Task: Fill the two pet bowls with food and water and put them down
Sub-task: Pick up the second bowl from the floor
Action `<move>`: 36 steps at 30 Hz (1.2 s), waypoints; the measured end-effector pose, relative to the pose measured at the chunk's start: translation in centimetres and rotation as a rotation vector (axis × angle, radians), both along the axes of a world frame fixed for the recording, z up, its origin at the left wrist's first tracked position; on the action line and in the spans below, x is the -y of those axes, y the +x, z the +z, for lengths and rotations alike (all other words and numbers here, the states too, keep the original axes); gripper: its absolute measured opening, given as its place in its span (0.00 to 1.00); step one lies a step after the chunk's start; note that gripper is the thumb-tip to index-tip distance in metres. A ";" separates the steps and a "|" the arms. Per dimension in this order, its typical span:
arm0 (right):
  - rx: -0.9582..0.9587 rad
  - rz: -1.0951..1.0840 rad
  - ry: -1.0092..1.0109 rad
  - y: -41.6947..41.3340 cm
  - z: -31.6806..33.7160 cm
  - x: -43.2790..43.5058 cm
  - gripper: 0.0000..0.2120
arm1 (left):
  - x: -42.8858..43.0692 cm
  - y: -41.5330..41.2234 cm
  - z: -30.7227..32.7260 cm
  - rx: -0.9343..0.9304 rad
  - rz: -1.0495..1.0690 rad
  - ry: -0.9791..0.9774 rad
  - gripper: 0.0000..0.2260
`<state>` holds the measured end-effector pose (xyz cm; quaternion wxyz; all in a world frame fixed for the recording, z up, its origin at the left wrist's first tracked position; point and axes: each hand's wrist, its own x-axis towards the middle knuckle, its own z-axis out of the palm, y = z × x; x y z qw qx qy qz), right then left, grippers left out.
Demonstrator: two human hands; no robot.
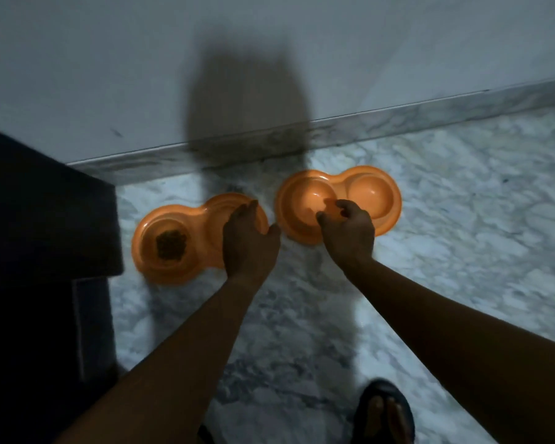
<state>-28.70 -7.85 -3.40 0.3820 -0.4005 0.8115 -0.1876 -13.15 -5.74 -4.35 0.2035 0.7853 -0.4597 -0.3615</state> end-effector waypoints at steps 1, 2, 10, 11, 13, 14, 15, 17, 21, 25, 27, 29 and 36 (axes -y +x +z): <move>-0.016 -0.025 0.001 -1.5 -0.1 0.4 0.26 | 0.7 -1.6 -0.1 -0.019 -0.012 0.024 0.31; -0.038 -0.057 0.001 -2.9 -0.4 0.7 0.27 | 1.4 -3.1 -0.1 -0.023 -0.017 0.049 0.33; -0.027 -0.258 0.105 -11.3 -5.2 2.2 0.31 | 4.7 -10.0 -5.0 0.273 0.037 0.320 0.34; -0.008 -0.255 0.098 -11.7 -5.6 2.2 0.28 | 4.7 -10.0 -5.5 0.294 0.036 0.289 0.32; 0.013 -0.254 0.092 -12.1 -6.1 2.1 0.24 | 4.6 -10.0 -5.9 0.298 0.035 0.222 0.30; 0.025 -0.266 0.097 -12.2 -5.9 2.1 0.22 | 4.5 -9.9 -5.6 0.290 0.041 0.207 0.29; 0.038 -0.289 0.103 -12.3 -5.7 1.9 0.20 | 4.5 -9.8 -5.2 0.290 0.041 0.195 0.27; 0.051 -0.341 0.114 -12.4 -4.6 1.3 0.16 | 4.1 -9.5 -3.7 0.282 0.015 0.157 0.22; 0.141 -0.402 0.117 -13.1 1.9 -0.1 0.28 | 3.3 -8.8 3.0 0.104 0.016 0.077 0.23; 0.223 -0.433 0.091 -13.0 12.5 -1.1 0.31 | 2.9 -7.6 13.2 0.012 0.045 0.033 0.25; 0.250 -0.464 0.078 -12.6 19.4 -1.3 0.29 | 2.7 -7.2 20.0 -0.033 0.080 0.027 0.26; 0.285 -0.509 0.061 -12.0 27.3 -1.8 0.29 | 2.0 -6.6 28.0 -0.085 0.088 0.001 0.29; 0.315 -0.538 -0.093 -7.1 55.5 -9.0 0.26 | -4.6 -1.9 56.2 -0.138 -0.001 -0.125 0.27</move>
